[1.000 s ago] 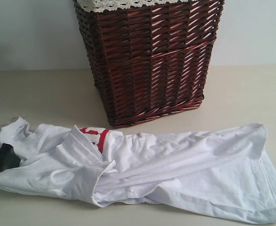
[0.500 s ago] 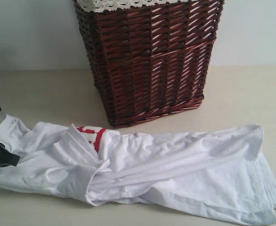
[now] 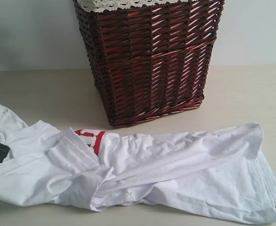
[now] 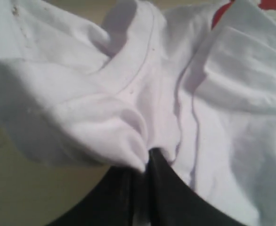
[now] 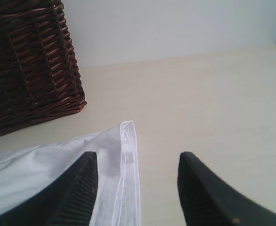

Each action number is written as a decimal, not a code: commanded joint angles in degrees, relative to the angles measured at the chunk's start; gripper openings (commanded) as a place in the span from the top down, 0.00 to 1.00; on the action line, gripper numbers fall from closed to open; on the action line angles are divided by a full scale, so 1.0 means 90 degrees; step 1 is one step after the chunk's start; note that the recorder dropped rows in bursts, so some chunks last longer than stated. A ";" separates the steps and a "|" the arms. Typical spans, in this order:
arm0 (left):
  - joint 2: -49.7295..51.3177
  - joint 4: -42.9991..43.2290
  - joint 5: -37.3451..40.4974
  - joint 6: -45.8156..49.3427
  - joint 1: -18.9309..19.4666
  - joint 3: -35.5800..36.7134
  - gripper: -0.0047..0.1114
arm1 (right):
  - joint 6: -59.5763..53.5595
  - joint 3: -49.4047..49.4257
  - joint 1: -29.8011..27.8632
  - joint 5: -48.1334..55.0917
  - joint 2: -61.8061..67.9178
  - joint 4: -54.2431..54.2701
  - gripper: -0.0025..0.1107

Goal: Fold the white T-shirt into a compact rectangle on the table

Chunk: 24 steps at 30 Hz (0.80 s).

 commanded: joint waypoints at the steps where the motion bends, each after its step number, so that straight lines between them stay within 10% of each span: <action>1: -0.0003 -0.0201 0.0749 0.0019 -0.0029 0.0032 0.96 | -0.0002 0.0007 -0.0029 -0.0092 -0.0039 -0.0019 0.53; 24: 0.1037 -0.0594 0.0695 0.0588 -0.0029 0.0032 0.56 | -0.0002 0.0007 -0.0029 -0.0092 -0.0039 -0.0007 0.53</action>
